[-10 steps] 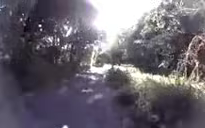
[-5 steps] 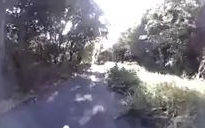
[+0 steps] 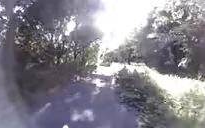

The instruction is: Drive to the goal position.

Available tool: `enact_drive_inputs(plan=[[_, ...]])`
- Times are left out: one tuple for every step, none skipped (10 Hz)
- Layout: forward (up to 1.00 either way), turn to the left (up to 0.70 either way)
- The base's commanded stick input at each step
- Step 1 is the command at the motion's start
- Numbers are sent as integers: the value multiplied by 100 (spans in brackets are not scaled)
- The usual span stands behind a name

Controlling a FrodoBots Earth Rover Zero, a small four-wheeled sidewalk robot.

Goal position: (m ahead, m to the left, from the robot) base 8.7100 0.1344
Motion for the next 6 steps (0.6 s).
enact_drive_inputs(plan=[[100, 5], [100, 1], [100, 1], [100, 1], [100, 1], [100, 1]])
